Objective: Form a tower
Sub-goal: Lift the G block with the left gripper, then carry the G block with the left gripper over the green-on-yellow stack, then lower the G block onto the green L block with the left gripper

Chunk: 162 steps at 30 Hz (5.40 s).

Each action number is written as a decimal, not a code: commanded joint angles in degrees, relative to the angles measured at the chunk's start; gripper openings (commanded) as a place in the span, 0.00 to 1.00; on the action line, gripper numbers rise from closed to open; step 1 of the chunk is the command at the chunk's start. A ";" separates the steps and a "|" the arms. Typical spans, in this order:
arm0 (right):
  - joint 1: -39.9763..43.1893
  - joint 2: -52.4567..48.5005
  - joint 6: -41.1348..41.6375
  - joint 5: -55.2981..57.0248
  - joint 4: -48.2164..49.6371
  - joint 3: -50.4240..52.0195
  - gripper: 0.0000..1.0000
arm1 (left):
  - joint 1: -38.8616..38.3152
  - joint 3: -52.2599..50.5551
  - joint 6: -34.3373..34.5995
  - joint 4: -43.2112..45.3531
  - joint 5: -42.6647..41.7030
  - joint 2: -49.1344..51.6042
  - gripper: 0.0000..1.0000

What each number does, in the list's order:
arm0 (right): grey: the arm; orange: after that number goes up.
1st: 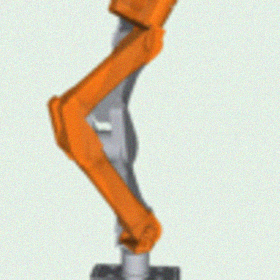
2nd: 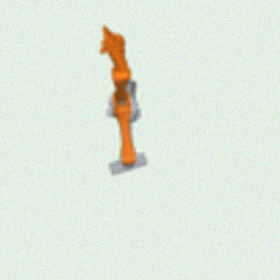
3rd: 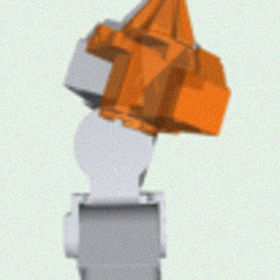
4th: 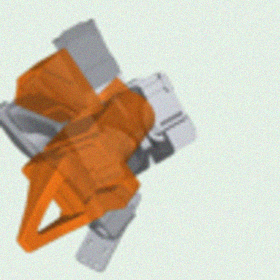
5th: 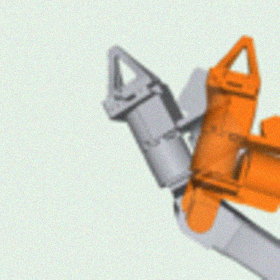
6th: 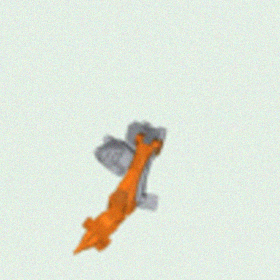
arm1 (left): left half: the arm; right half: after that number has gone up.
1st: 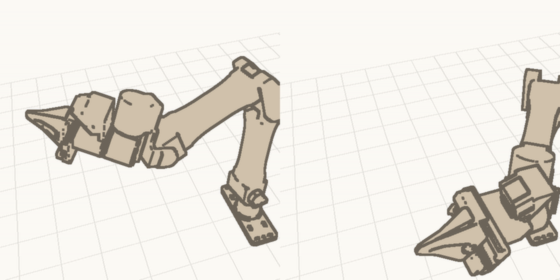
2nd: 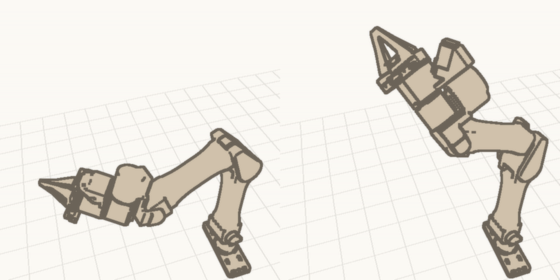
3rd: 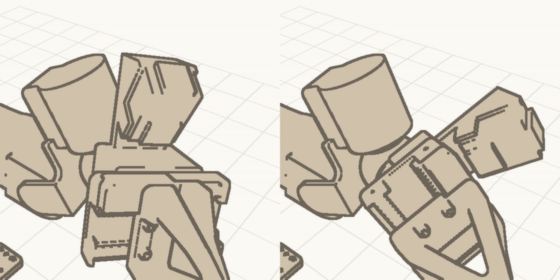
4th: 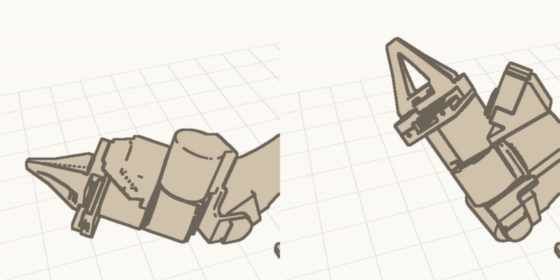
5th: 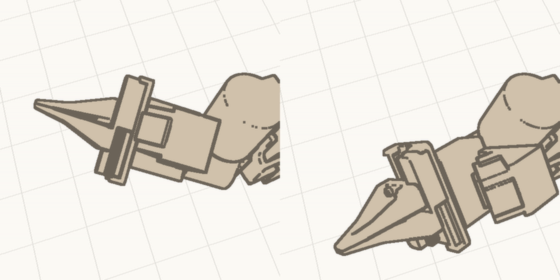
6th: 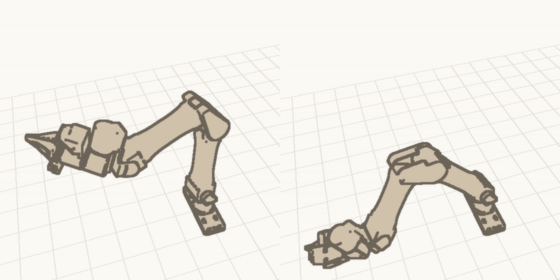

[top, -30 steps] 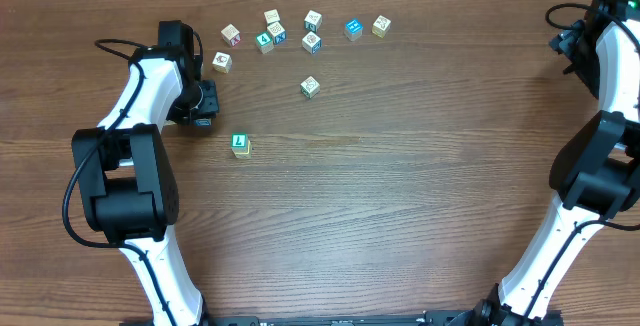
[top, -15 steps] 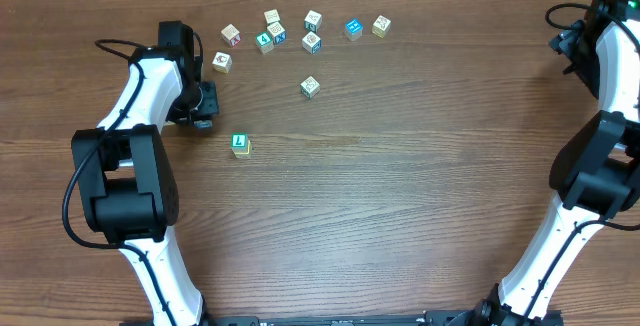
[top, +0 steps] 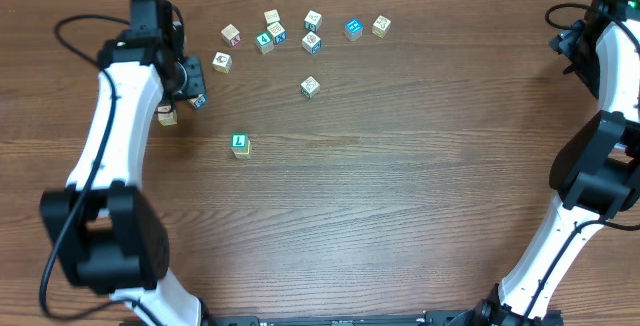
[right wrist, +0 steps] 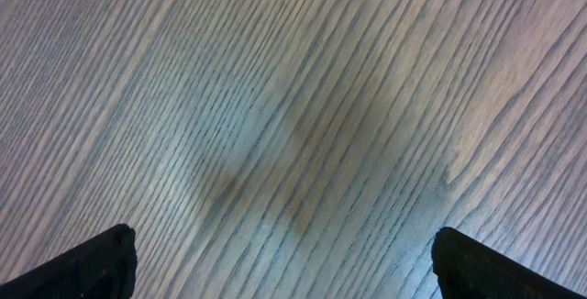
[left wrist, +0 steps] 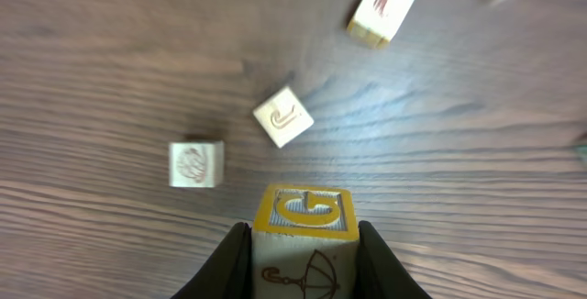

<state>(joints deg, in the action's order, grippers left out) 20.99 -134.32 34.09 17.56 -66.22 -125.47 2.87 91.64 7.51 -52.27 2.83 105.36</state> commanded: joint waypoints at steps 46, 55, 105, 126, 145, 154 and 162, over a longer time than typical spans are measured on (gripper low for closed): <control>-0.02 -0.39 -0.04 0.81 0.20 -0.85 1.00 | -2.99 4.11 7.30 -12.37 -5.07 -15.54 0.18; -0.02 -0.39 -0.04 0.81 0.17 -0.85 1.00 | -6.01 10.69 7.98 -17.81 -3.89 -15.54 0.20; -0.02 -0.39 -0.04 0.79 0.17 -0.85 1.00 | -17.79 10.73 6.62 -25.51 5.25 1.05 0.20; -0.02 -0.39 -0.04 0.81 0.17 -0.85 1.00 | -15.26 9.01 9.42 -25.16 6.14 1.97 0.05; -0.02 -0.39 -0.04 0.79 0.17 -0.85 1.00 | -15.17 1.70 11.32 -18.16 4.63 -0.87 0.05; -0.02 -0.39 -0.04 0.81 0.17 -0.85 1.00 | -15.15 -6.27 11.85 -10.32 4.66 -10.01 0.04; -0.02 -0.39 -0.04 0.79 0.20 -0.85 1.00 | -15.15 -7.34 11.85 -8.00 4.59 -10.12 0.05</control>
<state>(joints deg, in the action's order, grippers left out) 20.99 -134.32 34.09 17.54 -66.22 -125.47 -12.38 85.49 18.11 -60.93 7.94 95.64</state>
